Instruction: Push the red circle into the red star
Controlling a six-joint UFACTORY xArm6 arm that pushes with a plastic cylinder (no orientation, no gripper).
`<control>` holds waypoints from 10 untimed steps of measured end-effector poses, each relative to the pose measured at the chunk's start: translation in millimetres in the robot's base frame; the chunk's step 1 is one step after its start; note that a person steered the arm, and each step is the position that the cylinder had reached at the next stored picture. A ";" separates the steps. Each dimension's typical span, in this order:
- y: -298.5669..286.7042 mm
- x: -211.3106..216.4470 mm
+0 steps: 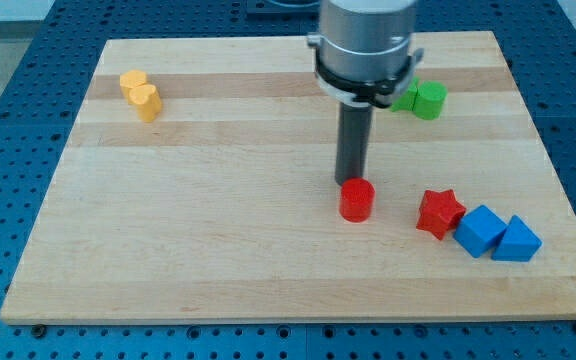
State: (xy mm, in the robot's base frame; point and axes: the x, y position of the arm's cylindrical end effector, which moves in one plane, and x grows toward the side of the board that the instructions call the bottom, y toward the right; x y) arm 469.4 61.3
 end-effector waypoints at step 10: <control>20.9 34.2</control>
